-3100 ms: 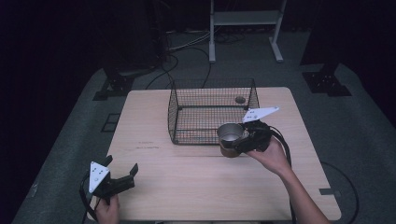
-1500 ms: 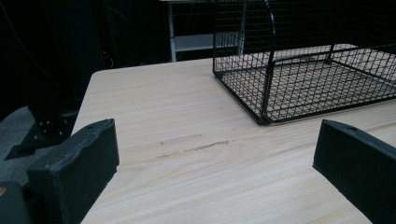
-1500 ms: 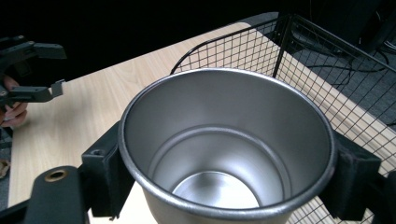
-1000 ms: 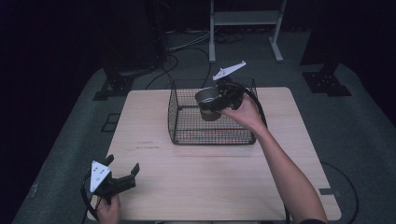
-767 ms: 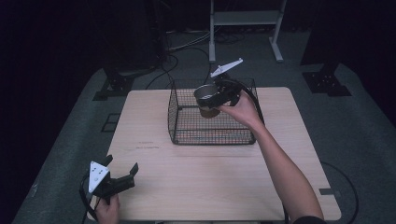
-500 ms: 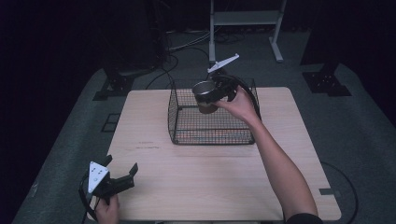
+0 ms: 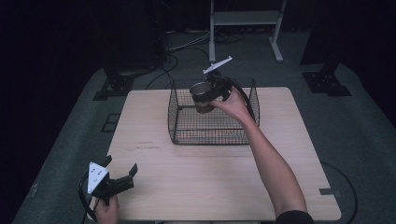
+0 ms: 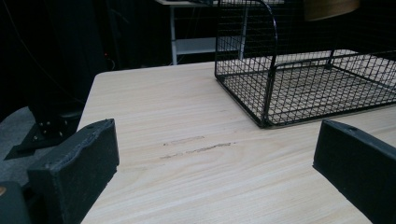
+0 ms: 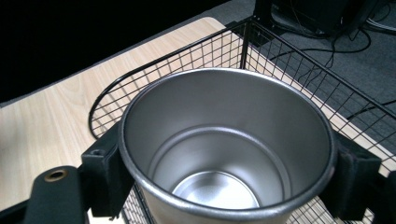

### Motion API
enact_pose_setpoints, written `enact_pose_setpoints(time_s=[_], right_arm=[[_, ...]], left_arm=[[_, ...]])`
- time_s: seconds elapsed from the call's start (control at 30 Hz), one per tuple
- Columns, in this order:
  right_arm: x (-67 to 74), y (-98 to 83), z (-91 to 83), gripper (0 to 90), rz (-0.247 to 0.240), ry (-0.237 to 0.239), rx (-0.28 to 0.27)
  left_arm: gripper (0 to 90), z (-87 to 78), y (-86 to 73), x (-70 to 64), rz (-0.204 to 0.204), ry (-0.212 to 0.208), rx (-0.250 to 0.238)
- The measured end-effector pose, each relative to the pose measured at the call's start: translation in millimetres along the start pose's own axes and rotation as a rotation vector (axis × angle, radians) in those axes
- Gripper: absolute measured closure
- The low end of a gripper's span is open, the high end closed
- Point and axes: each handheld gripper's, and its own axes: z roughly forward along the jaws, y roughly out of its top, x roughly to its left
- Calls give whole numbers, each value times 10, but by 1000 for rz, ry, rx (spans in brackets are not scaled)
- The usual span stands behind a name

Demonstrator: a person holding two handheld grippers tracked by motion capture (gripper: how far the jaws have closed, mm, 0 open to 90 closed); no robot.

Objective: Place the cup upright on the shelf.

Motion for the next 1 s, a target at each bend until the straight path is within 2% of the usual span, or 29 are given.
enact_pose_setpoints(time_s=[0.37, 0.67, 0.8, 0.83, 1.0], right_arm=[[-96, -107, 302, 177, 28, 3, 50], [-193, -225, 426, 176, 52, 16, 79], [-241, -302, 482, 176, 59, 10, 102], [-275, -354, 526, 176, 74, 17, 120], [-312, -416, 605, 176, 72, 14, 160]], left_arm=[[0, -26, -8, 30, -2, 7, -5], [0, -39, -8, 36, -7, 9, -6], [0, -37, -9, 39, -6, 6, -5], [0, -37, -10, 32, -8, 8, -4], [0, -36, -12, 36, -6, 9, 1]])
